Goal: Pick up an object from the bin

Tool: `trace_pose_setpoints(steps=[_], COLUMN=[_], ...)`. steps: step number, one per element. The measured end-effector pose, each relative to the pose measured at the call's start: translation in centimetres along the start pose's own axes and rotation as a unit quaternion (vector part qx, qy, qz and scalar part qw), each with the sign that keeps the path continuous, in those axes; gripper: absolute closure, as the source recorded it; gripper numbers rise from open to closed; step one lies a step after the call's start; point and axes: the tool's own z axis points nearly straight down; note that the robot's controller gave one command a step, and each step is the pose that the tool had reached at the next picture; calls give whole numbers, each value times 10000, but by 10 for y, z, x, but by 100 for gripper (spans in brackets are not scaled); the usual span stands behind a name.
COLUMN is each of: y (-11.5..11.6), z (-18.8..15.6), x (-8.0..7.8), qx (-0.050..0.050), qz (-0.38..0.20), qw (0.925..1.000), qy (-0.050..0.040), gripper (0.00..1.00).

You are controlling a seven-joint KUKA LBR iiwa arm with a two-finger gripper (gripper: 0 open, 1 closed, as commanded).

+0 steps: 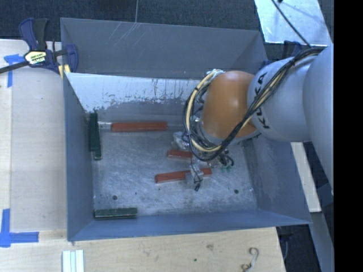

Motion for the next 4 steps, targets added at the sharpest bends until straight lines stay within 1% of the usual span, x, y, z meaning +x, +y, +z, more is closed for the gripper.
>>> trace_pose_setpoints(steps=[1,2,3,4], y=[10,7,6,6], z=[-33,-40,-3,-4], x=[25,38,44,43], qx=[7,6,6,9], qz=[334,980,1280,1268], qw=[9994,9952,9918,9919], qy=[-20,-9,-47,-50], gripper=[0,0,0,0])
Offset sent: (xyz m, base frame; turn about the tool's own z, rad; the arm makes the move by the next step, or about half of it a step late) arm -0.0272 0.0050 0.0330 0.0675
